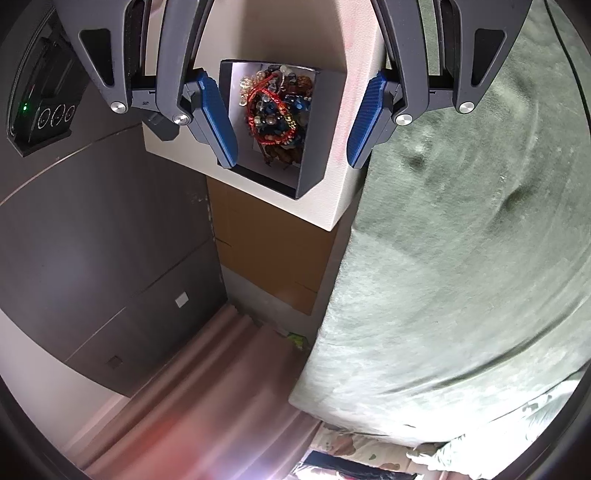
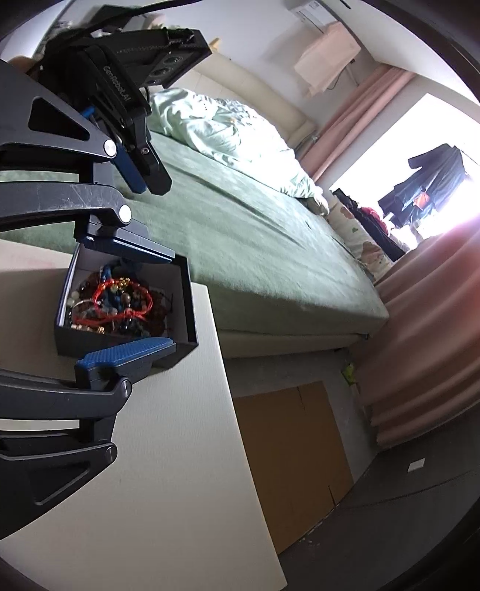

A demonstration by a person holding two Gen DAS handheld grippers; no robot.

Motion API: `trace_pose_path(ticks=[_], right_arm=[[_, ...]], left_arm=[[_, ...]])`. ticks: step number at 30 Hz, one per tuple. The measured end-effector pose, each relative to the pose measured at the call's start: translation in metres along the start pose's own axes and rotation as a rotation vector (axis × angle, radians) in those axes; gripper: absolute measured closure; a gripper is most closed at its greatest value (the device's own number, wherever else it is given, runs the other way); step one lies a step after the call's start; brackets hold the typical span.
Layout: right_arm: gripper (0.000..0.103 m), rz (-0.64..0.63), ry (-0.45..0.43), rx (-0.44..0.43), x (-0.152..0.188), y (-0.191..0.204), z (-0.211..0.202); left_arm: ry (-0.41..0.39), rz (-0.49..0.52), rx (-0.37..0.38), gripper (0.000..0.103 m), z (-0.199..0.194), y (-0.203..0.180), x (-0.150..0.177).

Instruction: Organize jewelry

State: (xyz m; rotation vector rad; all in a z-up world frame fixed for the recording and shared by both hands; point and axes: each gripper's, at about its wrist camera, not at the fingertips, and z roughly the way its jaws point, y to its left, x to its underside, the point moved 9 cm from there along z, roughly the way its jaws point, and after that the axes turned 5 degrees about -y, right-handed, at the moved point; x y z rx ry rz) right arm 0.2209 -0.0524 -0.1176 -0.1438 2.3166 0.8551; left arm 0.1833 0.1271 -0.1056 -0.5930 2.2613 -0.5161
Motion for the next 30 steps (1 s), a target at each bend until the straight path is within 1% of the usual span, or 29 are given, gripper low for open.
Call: trace_pose_path(ticks=[2,4,6,8,11,13,14,16,17,19,23,24,27,30], right_arm=[[0.057,0.001,-0.006,0.017,-0.002,-0.005,-0.007],[0.046,0.012,-0.012,0.023,-0.003,-0.01,-0.014],[0.045,0.013,-0.016,0.05,-0.003,-0.015,-0.024],[0.044,0.0,-0.014,0.071,-0.002,-0.018,-0.031],[0.034,-0.01,-0.005,0.095,0.0,-0.021,-0.043],[0.025,-0.009,0.0,0.108,0.003,-0.024,-0.051],[0.024,-0.01,0.001,0.115,0.004,-0.026,-0.056],[0.016,-0.012,0.009,0.139,0.007,-0.032,-0.065],[0.015,-0.013,0.01,0.146,0.009,-0.033,-0.069],[0.009,-0.017,0.008,0.159,0.011,-0.038,-0.079],[0.004,-0.025,-0.006,0.191,0.016,-0.046,-0.102],[0.0,-0.027,-0.011,0.199,0.016,-0.048,-0.107],[0.0,-0.039,-0.024,0.228,0.019,-0.053,-0.123],[0.0,-0.058,-0.016,0.243,0.024,-0.054,-0.133]], left_arm=[[0.0,0.008,0.0,0.04,-0.001,-0.005,0.002],[0.001,0.017,-0.002,0.038,-0.002,-0.008,0.005],[-0.004,0.035,-0.009,0.031,-0.005,-0.013,0.008],[-0.015,0.051,-0.017,0.02,-0.008,-0.017,0.011],[-0.031,0.081,-0.029,0.013,-0.015,-0.026,0.017],[-0.035,0.104,-0.042,0.01,-0.019,-0.032,0.022],[-0.037,0.115,-0.051,0.009,-0.02,-0.034,0.025],[-0.039,0.147,-0.065,0.008,-0.025,-0.04,0.032],[-0.043,0.171,-0.075,0.008,-0.027,-0.044,0.036],[-0.05,0.207,-0.077,0.007,-0.032,-0.05,0.043],[-0.07,0.302,-0.091,0.003,-0.045,-0.066,0.06],[-0.077,0.32,-0.097,0.002,-0.047,-0.069,0.063],[-0.088,0.369,-0.101,0.002,-0.054,-0.08,0.072],[-0.102,0.397,-0.109,0.002,-0.062,-0.087,0.079]])
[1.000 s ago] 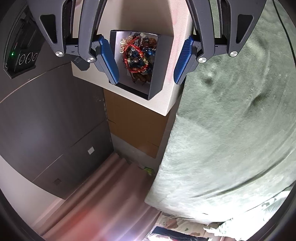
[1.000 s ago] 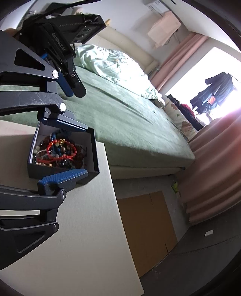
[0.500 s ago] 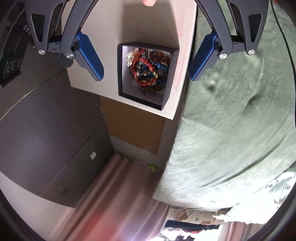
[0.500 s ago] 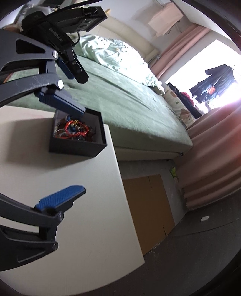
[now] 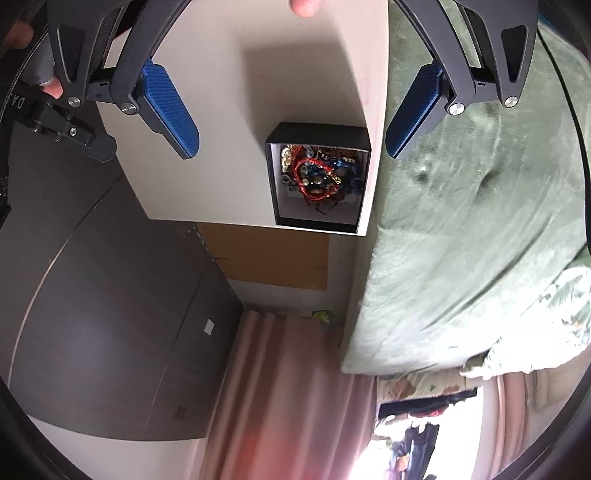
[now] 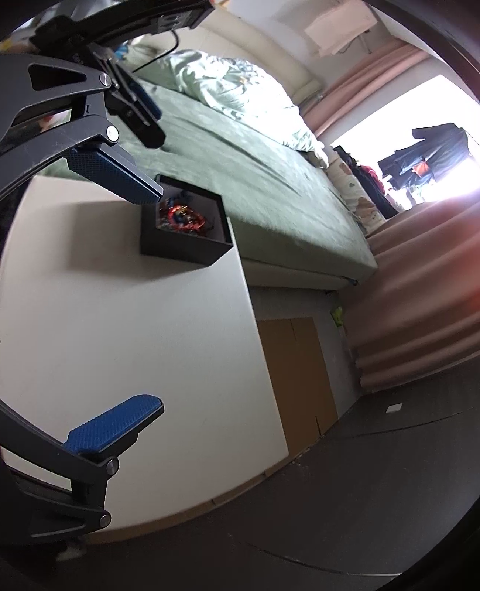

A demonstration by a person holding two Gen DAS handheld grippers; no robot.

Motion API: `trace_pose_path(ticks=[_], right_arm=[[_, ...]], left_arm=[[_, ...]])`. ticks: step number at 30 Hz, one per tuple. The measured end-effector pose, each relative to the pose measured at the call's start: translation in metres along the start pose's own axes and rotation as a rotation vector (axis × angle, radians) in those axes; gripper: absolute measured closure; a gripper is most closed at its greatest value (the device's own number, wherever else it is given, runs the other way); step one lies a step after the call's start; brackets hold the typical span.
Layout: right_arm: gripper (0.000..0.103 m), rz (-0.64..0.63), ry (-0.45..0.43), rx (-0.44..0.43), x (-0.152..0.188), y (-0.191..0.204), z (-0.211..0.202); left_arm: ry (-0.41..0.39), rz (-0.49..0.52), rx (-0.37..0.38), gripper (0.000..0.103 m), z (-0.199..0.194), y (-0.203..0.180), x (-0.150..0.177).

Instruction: Organize jewelry

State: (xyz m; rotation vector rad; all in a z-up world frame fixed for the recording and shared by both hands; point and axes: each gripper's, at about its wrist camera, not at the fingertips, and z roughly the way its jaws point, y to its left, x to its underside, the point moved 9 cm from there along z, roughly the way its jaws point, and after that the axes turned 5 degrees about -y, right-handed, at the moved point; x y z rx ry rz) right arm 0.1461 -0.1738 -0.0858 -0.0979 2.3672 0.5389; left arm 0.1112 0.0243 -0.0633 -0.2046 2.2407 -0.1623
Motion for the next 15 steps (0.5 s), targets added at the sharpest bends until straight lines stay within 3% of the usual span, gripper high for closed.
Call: trace_pose_path(ticks=[5,8,15], right_arm=[[0.0,-0.029,-0.022,0.026,0.004,-0.009,-0.023],[0.0,-0.041,-0.047,0.062,0.004,-0.014,-0.035],[0.0,-0.084,-0.067,0.095,0.006,-0.023,-0.054]], left_arm=[[-0.026,0.049,-0.009,0.002,-0.014,-0.012,0.003],[-0.052,0.068,-0.051,0.002,-0.022,-0.013,0.004],[-0.063,0.087,-0.037,0.002,-0.029,-0.02,0.009]])
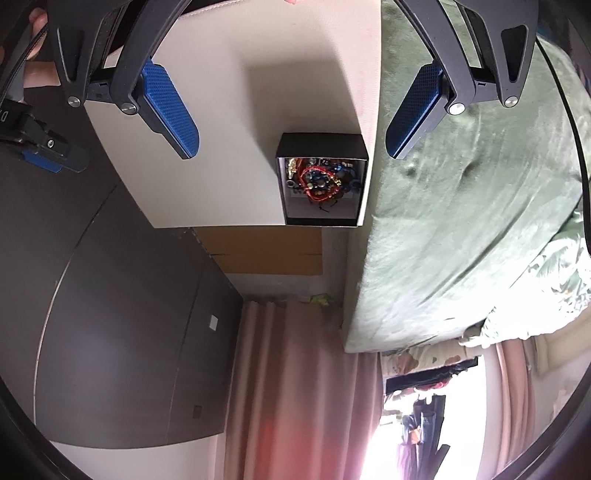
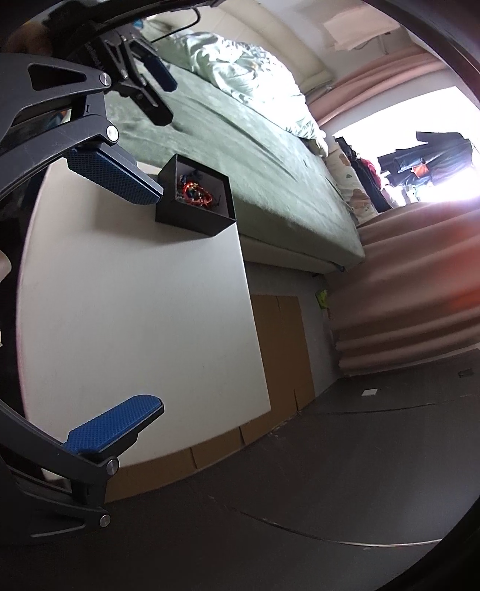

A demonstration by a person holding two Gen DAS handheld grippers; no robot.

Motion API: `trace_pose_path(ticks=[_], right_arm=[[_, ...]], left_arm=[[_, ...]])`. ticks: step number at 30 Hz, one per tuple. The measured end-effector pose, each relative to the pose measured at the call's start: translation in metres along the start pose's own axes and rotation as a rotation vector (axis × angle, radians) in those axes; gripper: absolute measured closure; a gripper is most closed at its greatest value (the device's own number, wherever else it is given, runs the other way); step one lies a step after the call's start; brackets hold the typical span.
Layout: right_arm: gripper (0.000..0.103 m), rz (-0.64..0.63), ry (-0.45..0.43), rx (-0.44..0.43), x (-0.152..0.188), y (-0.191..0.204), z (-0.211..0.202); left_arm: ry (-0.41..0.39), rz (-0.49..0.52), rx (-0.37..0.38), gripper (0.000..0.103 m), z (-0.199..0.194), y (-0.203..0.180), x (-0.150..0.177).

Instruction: Organize jewelry

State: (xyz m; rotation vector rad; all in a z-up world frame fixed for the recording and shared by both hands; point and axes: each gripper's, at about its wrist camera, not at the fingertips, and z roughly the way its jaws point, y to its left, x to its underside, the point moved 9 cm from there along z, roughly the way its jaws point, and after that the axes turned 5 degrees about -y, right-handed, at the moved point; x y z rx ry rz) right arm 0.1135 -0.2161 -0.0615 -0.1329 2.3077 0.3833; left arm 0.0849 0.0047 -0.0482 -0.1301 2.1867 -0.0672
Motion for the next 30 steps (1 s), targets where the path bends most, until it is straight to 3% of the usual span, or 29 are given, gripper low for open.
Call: trace_pose_path(ticks=[4,30], right_arm=[[0.0,-0.019,-0.017,-0.001,0.0003,-0.0012,-0.0084],[0.0,-0.031,-0.027,-0.005,-0.0011,0.0002,-0.0095]], left_arm=[[-0.035,-0.011,-0.011,0.002,-0.0073,0.0006,-0.0035],[-0.04,-0.002,0.004,0.001,-0.0059,-0.0031,-0.0068]])
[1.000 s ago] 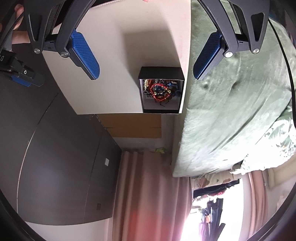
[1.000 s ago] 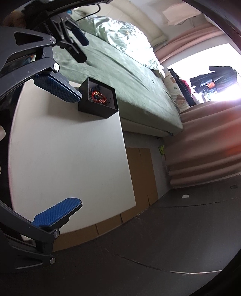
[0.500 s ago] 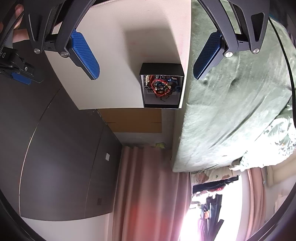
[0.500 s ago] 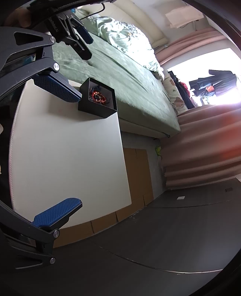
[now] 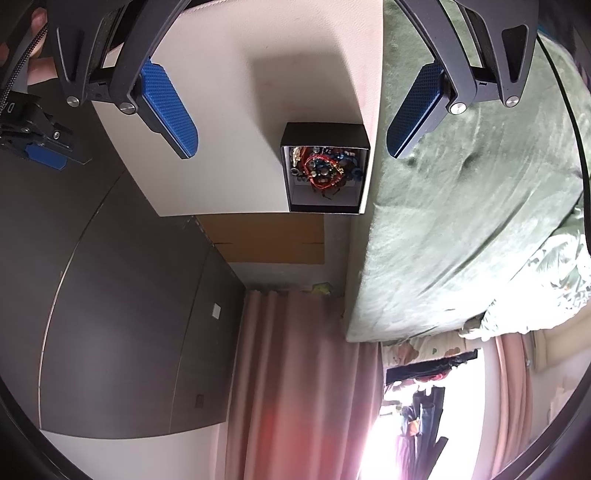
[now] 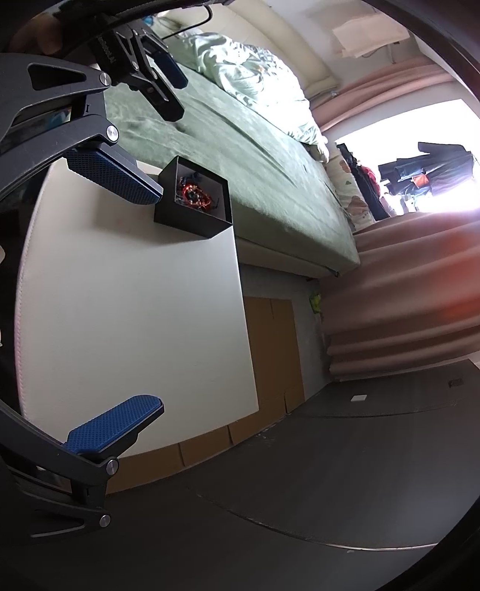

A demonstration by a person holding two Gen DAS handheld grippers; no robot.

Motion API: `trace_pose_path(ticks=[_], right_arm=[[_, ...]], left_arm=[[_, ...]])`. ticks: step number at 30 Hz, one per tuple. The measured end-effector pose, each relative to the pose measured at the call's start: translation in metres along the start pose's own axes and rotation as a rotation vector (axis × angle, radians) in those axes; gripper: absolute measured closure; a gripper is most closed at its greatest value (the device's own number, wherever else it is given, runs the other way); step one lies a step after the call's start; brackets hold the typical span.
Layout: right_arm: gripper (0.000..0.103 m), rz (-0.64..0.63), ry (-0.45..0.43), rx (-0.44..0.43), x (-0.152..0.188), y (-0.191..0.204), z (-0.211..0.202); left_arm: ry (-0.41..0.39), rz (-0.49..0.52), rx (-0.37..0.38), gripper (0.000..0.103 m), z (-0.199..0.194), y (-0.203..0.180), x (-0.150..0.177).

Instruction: Organize jewelry

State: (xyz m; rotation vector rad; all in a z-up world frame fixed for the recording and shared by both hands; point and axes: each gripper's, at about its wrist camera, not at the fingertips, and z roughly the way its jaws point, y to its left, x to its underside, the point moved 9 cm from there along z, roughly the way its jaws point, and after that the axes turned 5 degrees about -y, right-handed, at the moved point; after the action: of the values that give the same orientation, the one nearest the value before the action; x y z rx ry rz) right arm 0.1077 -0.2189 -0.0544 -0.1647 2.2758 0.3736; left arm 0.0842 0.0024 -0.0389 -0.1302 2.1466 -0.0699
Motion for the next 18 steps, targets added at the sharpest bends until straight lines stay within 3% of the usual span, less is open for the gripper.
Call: trace_pose_path(ticks=[18], right_arm=[[0.0,-0.001,0.002,0.01,-0.0029,-0.005,-0.0006]], left_arm=[[-0.003,0.003,0.008,0.001,-0.0017,-0.0033,-0.0005]])
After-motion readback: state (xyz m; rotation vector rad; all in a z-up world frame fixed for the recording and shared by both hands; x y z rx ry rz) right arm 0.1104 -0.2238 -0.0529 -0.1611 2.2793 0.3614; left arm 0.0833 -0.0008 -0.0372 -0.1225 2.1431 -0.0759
